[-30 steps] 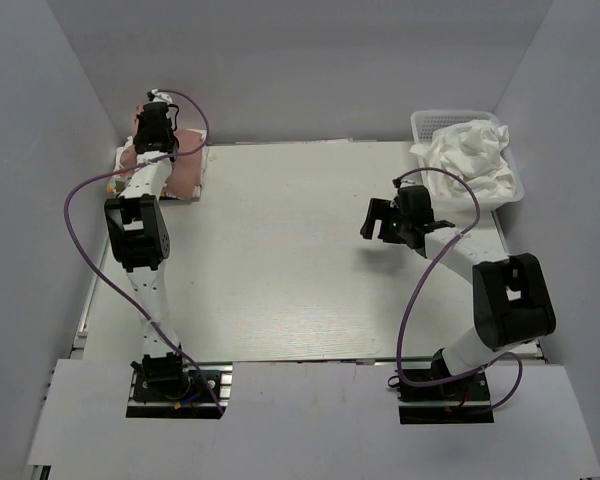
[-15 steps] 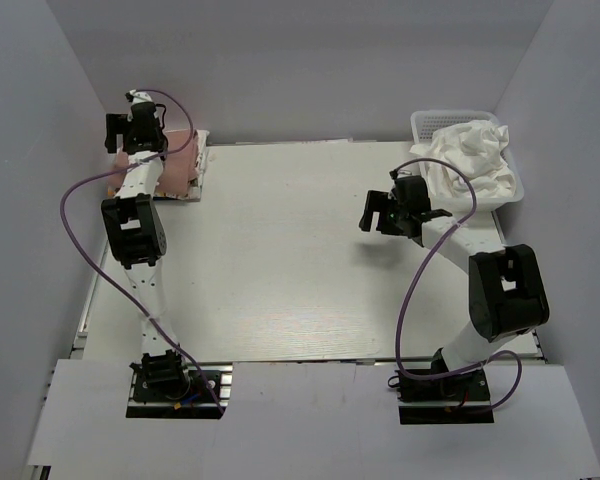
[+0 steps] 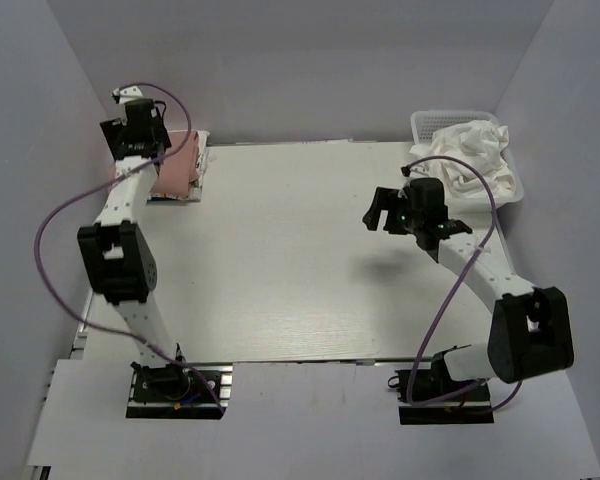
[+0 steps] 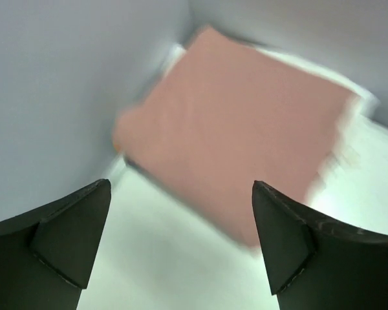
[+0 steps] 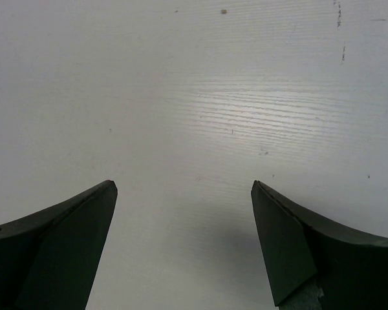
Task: Fold and stack the t-shirts
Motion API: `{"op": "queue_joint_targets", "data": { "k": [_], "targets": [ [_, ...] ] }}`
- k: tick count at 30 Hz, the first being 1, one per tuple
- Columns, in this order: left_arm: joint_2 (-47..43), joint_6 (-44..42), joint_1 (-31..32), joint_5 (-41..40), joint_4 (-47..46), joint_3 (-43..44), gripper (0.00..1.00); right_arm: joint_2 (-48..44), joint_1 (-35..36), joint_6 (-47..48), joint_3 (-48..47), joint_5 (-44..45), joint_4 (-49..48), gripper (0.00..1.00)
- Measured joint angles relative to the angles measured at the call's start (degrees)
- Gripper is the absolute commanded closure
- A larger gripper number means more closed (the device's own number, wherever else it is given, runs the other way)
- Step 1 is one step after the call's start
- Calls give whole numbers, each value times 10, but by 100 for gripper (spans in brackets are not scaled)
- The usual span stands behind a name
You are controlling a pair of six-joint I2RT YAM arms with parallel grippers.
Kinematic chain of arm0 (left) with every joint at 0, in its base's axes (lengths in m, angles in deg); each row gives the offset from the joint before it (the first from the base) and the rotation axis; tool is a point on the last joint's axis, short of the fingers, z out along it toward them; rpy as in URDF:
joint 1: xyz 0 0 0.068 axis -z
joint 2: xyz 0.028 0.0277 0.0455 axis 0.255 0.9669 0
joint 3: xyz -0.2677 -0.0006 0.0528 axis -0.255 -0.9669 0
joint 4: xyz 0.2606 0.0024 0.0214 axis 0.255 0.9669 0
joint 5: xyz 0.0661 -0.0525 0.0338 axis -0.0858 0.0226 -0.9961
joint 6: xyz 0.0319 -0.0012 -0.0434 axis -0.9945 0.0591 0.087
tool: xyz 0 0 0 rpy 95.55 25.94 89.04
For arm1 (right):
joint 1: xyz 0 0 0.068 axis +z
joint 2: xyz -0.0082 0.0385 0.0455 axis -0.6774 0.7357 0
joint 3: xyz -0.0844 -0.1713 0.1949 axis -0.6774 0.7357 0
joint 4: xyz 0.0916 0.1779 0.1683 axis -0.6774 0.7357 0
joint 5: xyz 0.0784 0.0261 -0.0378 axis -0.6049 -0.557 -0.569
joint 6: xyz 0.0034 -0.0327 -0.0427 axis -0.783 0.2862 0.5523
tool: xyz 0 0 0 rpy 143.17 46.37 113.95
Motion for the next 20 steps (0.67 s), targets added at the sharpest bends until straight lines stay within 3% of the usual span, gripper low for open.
{"op": "queue_joint_targets", "data": {
  "k": [7, 11, 15, 20],
  "targets": [
    [-391, 172, 89, 140, -47, -390, 0, -95, 0, -24, 83, -29, 2, 10],
    [-568, 242, 99, 193, -42, -578, 0, -170, 0, -40, 168, -63, -4, 10],
    [-699, 301, 101, 252, -24, -694, 0, -240, 0, -59, 235, -98, -17, 10],
    [-790, 338, 102, 281, 2, -719, 0, -279, 0, -76, 261, -114, -30, 10]
  ]
}}
